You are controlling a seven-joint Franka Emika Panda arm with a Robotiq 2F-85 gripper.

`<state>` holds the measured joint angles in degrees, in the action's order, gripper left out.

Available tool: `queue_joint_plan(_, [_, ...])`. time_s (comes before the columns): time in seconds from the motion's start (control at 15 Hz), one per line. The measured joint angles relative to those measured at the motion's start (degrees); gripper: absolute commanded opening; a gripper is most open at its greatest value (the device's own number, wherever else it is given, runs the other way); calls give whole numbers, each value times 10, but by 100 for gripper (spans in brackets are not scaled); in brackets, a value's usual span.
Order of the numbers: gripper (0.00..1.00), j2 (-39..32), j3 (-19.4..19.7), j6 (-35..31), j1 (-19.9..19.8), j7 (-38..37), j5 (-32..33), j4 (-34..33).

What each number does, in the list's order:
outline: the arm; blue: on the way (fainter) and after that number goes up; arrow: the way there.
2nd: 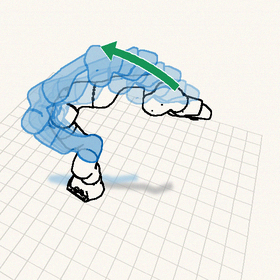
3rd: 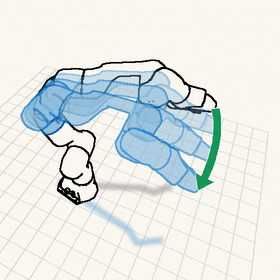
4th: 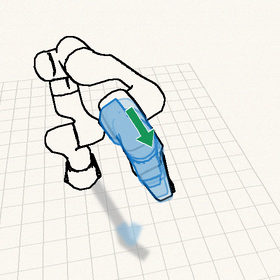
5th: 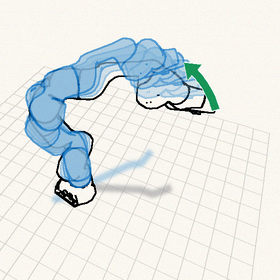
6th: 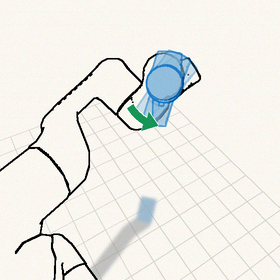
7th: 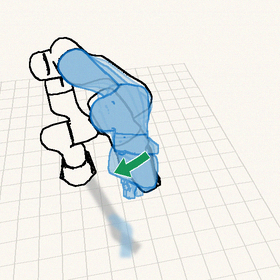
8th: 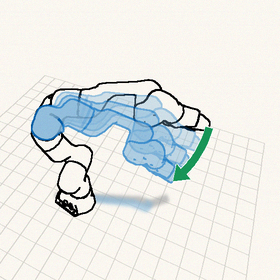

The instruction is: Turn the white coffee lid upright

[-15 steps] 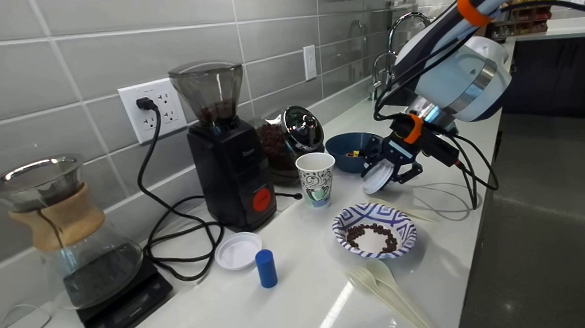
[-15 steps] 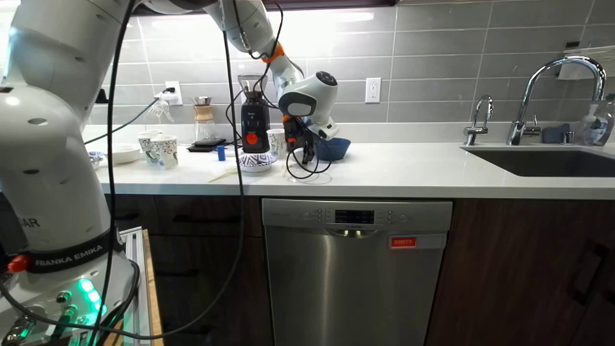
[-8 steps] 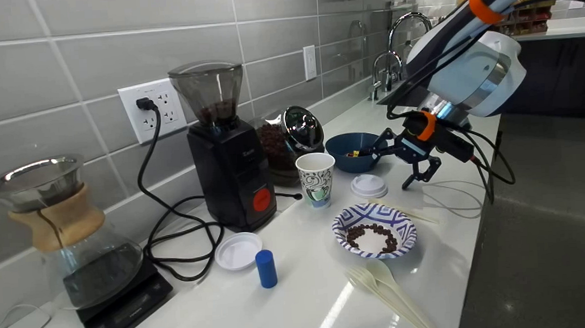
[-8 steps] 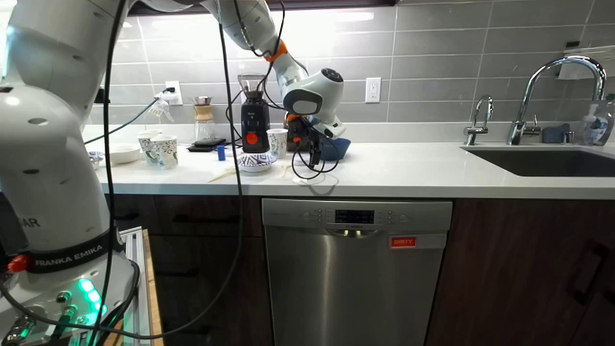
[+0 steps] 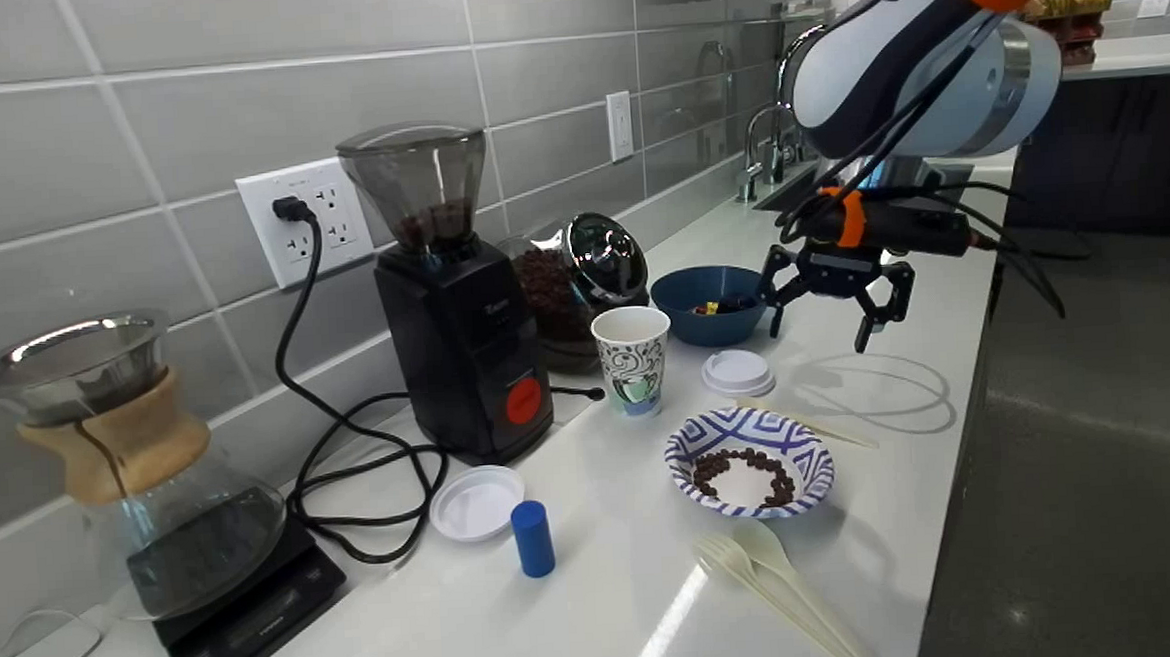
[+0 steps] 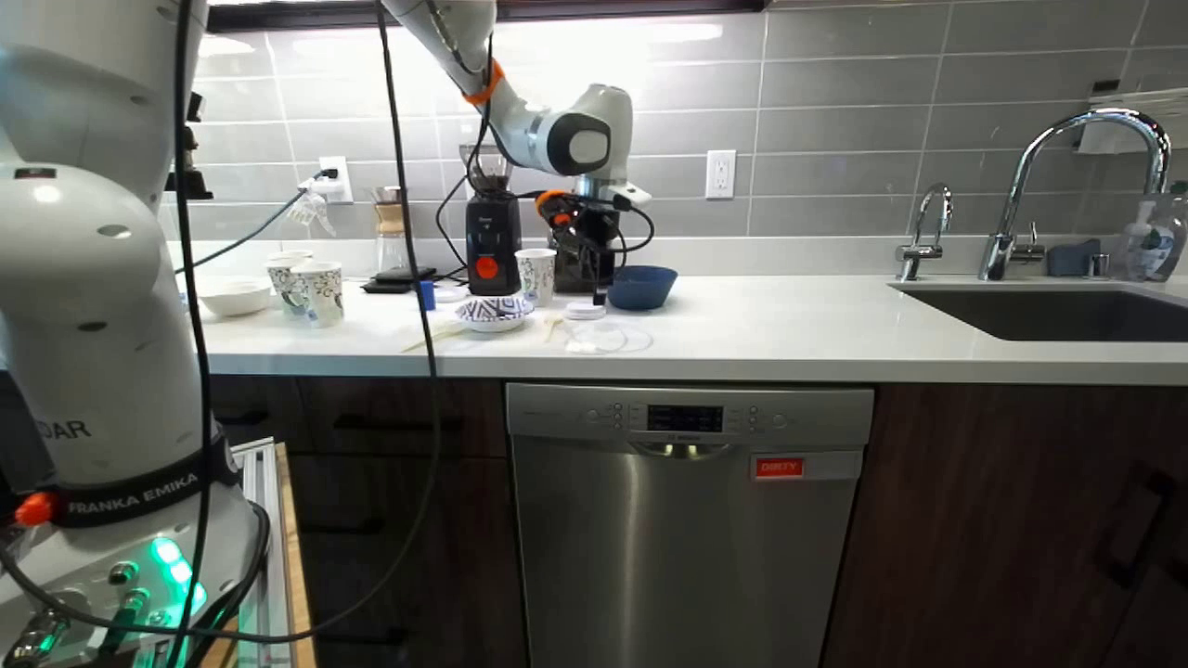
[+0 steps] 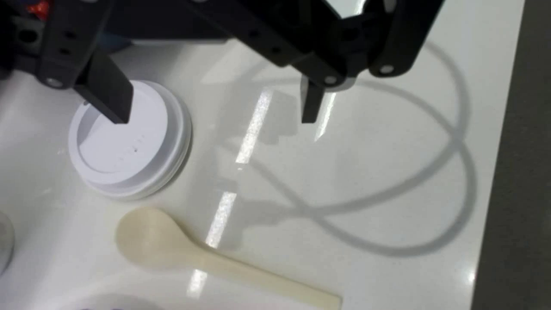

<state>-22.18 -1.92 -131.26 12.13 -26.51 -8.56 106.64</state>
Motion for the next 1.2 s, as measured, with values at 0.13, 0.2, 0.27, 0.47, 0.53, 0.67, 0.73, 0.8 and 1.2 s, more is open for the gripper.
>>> queue_joint_plan(0.13, [100, 11, 2, 40, 24, -28, 69, -11])
queue_joint_plan(0.2, [100, 18, 2, 59, 35, -36, 101, -13])
queue_joint_plan(0.27, [100, 27, 2, 74, 45, -42, 132, -13])
queue_joint_plan(0.47, [100, 79, -5, 89, 63, -46, 210, 14])
queue_joint_plan(0.53, [100, 107, -11, 85, 64, -46, 222, 35])
queue_joint_plan(0.67, [100, 170, -22, 58, 62, -46, 236, 85])
queue_joint_plan(0.73, [100, 202, -28, 39, 60, -46, 236, 111])
queue_joint_plan(0.8, [100, 236, -35, 16, 57, -46, 236, 137])
queue_joint_plan(1.2, [100, 426, -60, -46, 35, 35, 163, 255])
